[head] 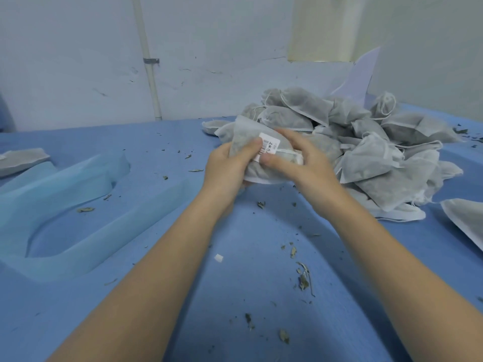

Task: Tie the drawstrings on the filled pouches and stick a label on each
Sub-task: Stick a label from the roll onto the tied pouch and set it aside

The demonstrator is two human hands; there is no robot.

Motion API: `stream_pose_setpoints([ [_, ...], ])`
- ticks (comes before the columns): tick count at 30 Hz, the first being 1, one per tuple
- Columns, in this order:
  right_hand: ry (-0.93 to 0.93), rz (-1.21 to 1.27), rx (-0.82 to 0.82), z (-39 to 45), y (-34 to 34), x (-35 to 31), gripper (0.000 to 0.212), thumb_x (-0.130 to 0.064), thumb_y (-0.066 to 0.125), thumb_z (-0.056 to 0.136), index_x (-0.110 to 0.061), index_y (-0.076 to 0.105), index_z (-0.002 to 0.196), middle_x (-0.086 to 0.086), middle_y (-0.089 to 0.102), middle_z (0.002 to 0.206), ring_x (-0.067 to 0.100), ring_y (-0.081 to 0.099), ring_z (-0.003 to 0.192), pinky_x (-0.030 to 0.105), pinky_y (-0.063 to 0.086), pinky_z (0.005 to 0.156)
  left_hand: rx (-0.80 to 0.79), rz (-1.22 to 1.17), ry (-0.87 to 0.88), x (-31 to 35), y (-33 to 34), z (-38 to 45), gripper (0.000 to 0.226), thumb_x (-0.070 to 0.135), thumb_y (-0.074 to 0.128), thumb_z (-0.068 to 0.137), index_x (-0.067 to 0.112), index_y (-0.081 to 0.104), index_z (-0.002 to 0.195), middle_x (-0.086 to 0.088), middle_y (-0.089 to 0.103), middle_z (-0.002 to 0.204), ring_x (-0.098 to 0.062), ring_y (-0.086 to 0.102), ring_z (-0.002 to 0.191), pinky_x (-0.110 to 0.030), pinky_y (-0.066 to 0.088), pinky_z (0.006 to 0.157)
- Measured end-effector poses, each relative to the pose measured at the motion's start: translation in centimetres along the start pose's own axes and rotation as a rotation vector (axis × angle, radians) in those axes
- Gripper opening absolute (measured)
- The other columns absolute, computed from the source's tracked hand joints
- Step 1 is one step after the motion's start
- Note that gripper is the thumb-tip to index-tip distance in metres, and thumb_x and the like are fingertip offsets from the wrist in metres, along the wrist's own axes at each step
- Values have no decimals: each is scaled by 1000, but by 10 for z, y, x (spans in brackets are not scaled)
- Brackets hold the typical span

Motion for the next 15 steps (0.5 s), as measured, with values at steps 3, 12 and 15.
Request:
stream_pose_setpoints([
  [3,63,-14,120,-2,-3,8,62,-35,82,73,-40,43,122,-1,52,122,15,58,110,37,51,94,132,-37,-13,0,-9,1,11,24,66,85,14,66,81,-8,70,84,-24,67,81,-46,54,84],
  [12,109,398,218,9,25,6,41,-3,75,78,-19,37,78,7,54,85,17,58,72,23,48,57,450,-272,-75,-9,-36,-9,30,29,76,76,3,66,88,-13,70,90,-29,71,77,-43,59,74],
  [15,79,535,335,20,47,-10,32,-9,76,80,-19,45,78,5,57,86,13,60,69,22,49,57,524,-482,-90,-12,-36,-13,56,42,73,77,8,57,118,-8,65,109,-20,72,70,-34,60,67],
])
Point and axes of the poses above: each hand's wrist, its own z-axis towards the middle knuckle, its own y-axis out of the palm, x = y × z, the point moved 8 cm from there along z, towards the middle knuckle
